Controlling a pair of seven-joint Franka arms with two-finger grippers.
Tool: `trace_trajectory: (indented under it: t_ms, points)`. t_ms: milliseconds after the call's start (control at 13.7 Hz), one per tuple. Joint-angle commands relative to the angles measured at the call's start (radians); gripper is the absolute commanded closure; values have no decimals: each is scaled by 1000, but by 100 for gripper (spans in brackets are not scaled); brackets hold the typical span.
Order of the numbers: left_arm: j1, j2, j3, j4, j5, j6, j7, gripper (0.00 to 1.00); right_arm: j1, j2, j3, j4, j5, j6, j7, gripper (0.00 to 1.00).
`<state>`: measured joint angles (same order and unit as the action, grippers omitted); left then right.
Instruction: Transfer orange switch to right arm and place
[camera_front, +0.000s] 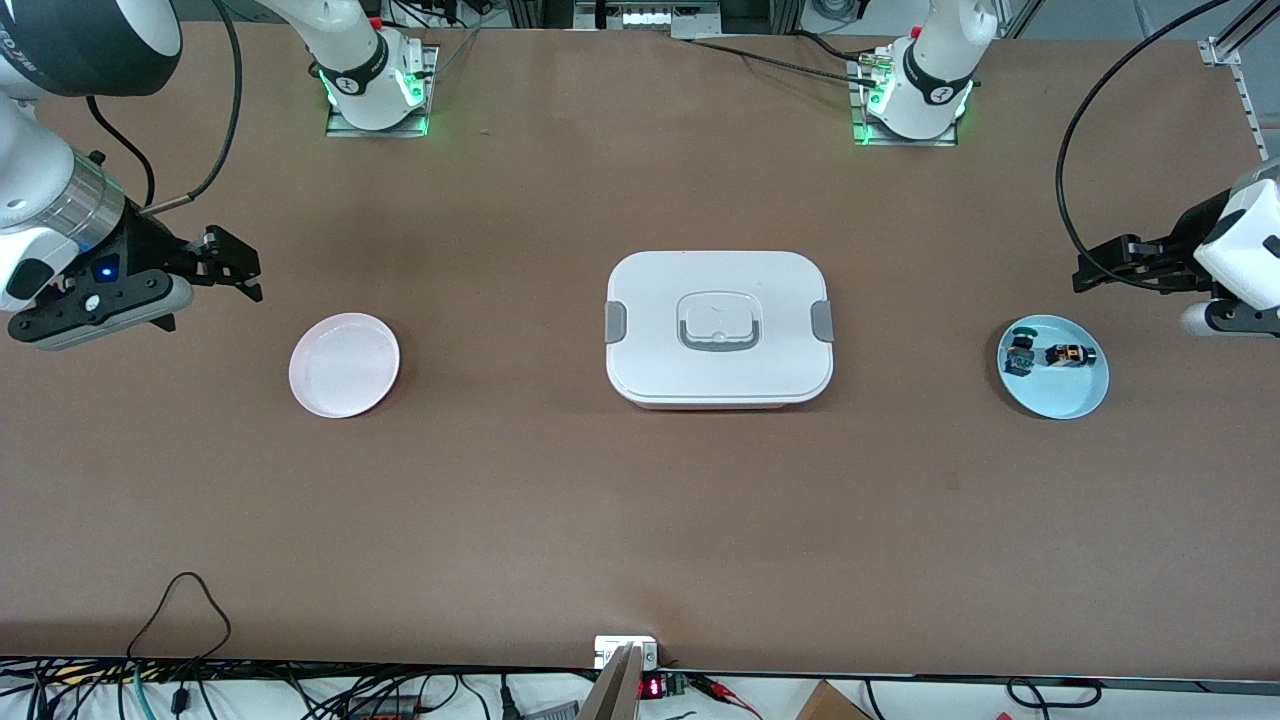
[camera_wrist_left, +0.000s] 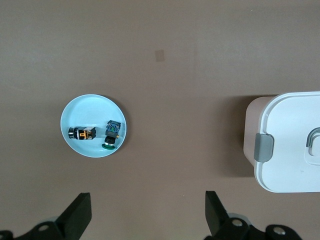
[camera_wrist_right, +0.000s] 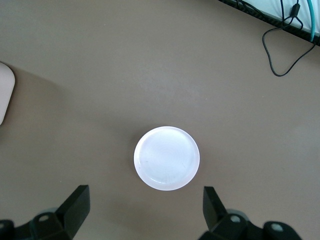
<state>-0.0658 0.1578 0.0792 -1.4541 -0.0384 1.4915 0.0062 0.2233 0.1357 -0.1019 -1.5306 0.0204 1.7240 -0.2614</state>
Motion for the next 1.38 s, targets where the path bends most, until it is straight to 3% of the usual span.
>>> trace_trajectory:
  t_ms: [0,801,1310]
  points:
    - [0,23,2,41,8,-10,-3,0,-1,-7,2,0,-7,-11,16,0]
    - [-2,23,-1,41,5,46,2,0,-6,14,1,6,-27,45,-1,0]
    - [6,20,-2,41,3,42,0,0,-1,13,1,7,-36,-66,1,0]
